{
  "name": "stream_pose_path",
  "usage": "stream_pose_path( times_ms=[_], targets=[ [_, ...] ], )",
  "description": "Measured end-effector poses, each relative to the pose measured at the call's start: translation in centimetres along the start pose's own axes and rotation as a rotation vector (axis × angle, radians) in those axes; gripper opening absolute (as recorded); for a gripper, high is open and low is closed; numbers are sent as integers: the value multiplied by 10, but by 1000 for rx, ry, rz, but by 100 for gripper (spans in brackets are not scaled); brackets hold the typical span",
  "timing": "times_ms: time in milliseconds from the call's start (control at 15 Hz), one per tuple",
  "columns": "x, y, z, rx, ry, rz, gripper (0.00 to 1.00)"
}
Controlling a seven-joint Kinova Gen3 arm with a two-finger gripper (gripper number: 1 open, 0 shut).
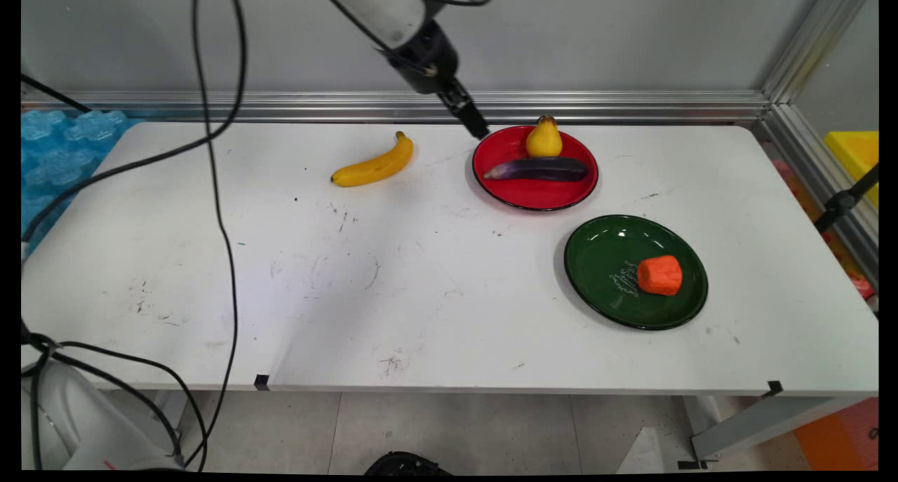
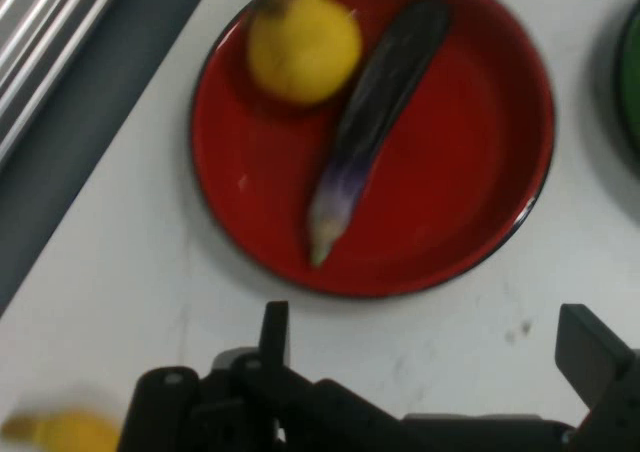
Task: Pick up the eggplant from the red plate
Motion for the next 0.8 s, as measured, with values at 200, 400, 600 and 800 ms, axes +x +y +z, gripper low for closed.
stream_pose_path(
  times_ms=[200, 400, 600, 800],
  targets=[
    [24, 11, 24, -15, 17, 61, 100],
    [43, 14, 48, -11, 23, 98, 100],
    [58, 11, 78, -4, 16, 138, 100],
    [67, 4, 111, -5, -3, 178, 100]
  ],
)
